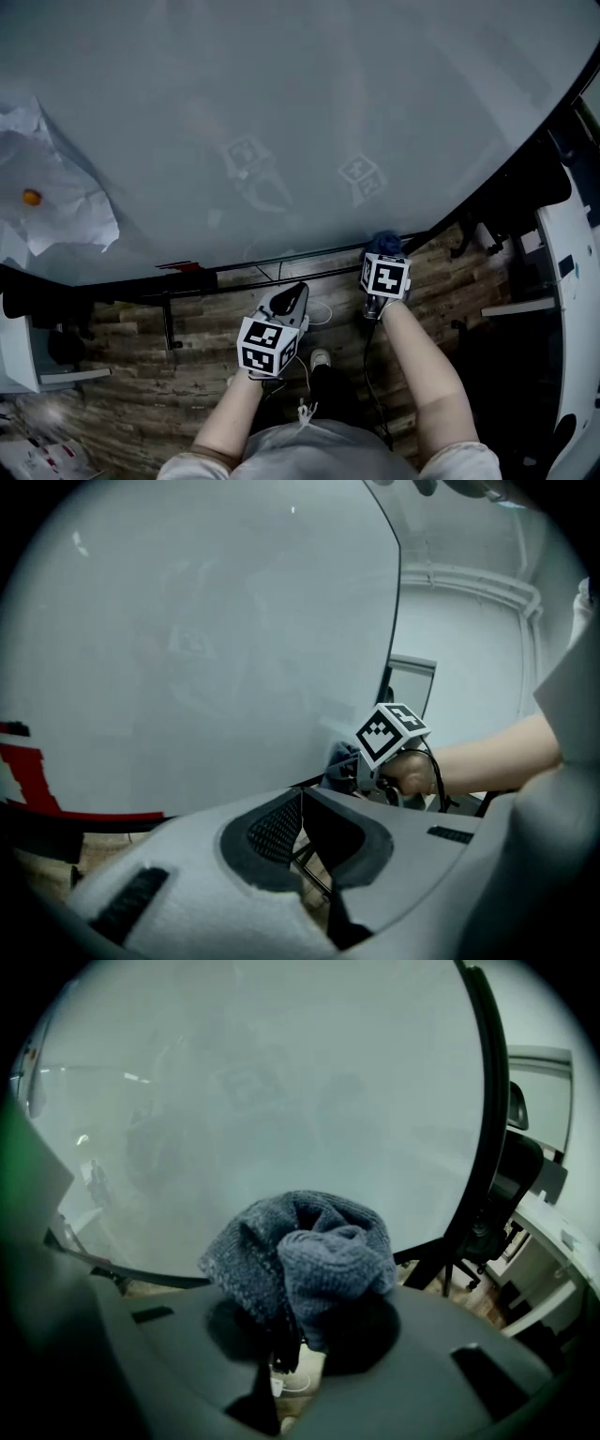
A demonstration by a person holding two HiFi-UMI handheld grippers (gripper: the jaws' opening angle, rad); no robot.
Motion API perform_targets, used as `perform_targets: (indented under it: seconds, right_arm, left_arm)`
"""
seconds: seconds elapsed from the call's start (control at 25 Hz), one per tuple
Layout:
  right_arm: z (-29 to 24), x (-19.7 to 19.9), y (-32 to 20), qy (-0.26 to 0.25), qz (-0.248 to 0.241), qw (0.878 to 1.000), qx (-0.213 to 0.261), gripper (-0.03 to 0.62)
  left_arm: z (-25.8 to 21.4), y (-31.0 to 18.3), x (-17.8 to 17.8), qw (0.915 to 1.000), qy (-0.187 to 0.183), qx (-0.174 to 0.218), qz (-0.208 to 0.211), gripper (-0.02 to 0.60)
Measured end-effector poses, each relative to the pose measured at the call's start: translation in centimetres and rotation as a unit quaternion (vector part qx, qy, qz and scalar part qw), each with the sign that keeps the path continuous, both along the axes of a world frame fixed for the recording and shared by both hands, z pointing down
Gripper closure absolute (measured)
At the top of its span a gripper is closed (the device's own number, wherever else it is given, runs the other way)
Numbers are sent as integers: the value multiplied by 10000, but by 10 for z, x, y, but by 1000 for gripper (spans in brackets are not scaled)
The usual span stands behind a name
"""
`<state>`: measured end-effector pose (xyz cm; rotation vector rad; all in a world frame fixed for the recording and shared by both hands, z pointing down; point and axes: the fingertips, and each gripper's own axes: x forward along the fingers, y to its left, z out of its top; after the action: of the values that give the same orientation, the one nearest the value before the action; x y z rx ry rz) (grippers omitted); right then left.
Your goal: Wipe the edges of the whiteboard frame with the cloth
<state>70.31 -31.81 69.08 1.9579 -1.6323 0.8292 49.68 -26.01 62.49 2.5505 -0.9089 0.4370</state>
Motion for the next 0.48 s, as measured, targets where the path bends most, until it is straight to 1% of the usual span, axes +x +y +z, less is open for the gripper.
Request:
perform_targets:
  seconds: [0.12,0.2,0.32,0.48]
  right_arm:
    - [-1,-33,-4,-169,75,9998,-16,517]
    - [-2,-53,-7,-133,110,9998,-36,517]
    - [-1,-78,-7,-74,292,9995,-96,517]
    - [1,-126,-9,-75,153,9998,-123,517]
  left_arm:
    - [-5,-9,-42,9998,4,16,-211,563]
    - [-9,-10,-66,9997,-23,31,-252,563]
    - [-11,-13,-97,9994,-10,-15,-335,563]
    - [-9,-11,-133,9992,6,-62,-398,563]
